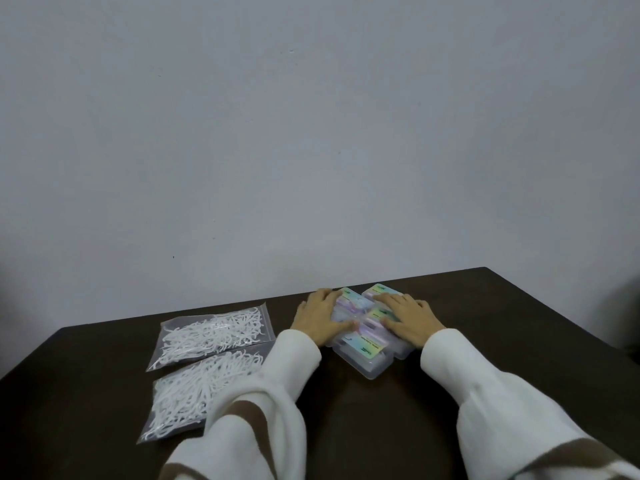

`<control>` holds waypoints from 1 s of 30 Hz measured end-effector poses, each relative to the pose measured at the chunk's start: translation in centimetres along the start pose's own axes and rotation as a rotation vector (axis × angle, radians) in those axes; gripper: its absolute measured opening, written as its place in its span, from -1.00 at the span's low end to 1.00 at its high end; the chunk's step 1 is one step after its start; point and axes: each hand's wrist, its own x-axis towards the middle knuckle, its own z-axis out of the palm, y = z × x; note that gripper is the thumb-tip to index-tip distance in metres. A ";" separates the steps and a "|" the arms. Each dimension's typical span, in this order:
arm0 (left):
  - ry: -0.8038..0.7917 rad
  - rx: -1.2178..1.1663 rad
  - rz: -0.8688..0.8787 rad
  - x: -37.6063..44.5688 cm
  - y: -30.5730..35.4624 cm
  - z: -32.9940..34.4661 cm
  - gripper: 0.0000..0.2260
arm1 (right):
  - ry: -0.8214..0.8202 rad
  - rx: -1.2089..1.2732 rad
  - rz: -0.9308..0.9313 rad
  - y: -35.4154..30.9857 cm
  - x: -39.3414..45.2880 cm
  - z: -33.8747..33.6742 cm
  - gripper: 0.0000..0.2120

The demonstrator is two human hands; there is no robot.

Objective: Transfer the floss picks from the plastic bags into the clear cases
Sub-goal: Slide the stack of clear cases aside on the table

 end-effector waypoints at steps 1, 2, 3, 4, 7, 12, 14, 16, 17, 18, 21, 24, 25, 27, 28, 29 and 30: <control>-0.003 -0.009 -0.052 -0.1 0.0 -0.2 -0.30 | -0.033 -0.056 -0.015 0.0 -0.2 -0.1 -0.48; -0.024 0.012 -0.098 -0.3 0.1 -0.2 -0.27 | -0.076 -0.141 -0.049 -0.1 -0.3 -0.1 -0.45; -0.053 0.052 -0.132 -0.4 0.0 -0.1 -0.25 | -0.119 -0.240 -0.096 -0.2 -0.4 -0.1 -0.42; -0.084 0.082 -0.149 -0.5 0.0 0.0 -0.25 | -0.146 -0.327 -0.142 -0.3 -0.5 -0.1 -0.37; -0.108 0.075 -0.142 -0.8 0.0 0.3 -0.28 | -0.149 -0.410 -0.169 -0.7 -0.5 0.1 -0.27; -0.142 -0.034 -0.120 -0.6 0.4 0.4 -0.35 | -0.065 -0.284 -0.077 -0.7 -0.6 0.5 -0.38; -0.178 -0.080 -0.127 -0.4 0.9 0.7 -0.31 | -0.028 -0.258 -0.034 -0.4 -0.6 0.5 -0.45; -0.220 -0.078 -0.126 -0.2 1.9 1.2 -0.30 | -0.014 -0.281 -0.003 0.2 -0.8 0.5 -0.44; -0.227 -0.085 -0.119 0.0 2.4 1.5 -0.31 | -0.015 -0.281 0.015 0.6 -1.0 0.4 -0.42; -0.233 -0.095 -0.111 0.2 3.1 1.6 -0.32 | -0.017 -0.268 0.033 1.1 -1.2 0.3 -0.39; -0.250 -0.008 -0.057 1.6 5.2 2.2 -0.36 | -0.003 -0.215 0.097 2.9 -2.1 -0.6 -0.35; -0.249 0.062 -0.037 3.4 7.2 3.3 -0.41 | 0.042 -0.140 0.175 4.9 -3.0 -1.3 -0.39; -0.247 0.063 -0.021 4.0 8.0 3.6 -0.42 | 0.055 -0.133 0.201 5.6 -3.2 -1.5 -0.39; -0.250 0.101 0.031 5.4 9.2 4.2 -0.45 | 0.090 -0.143 0.254 6.9 -3.5 -1.4 -0.38; -0.250 0.126 0.055 6.1 9.8 4.6 -0.46 | 0.113 -0.144 0.283 7.5 -3.6 -1.4 -0.39; -0.248 0.147 0.071 6.7 10.3 4.8 -0.46 | 0.134 -0.136 0.309 8.0 -3.5 -1.2 -0.40; -0.244 0.160 0.085 7.3 11.0 5.2 -0.46 | 0.154 -0.124 0.332 8.8 -3.4 -1.2 -0.43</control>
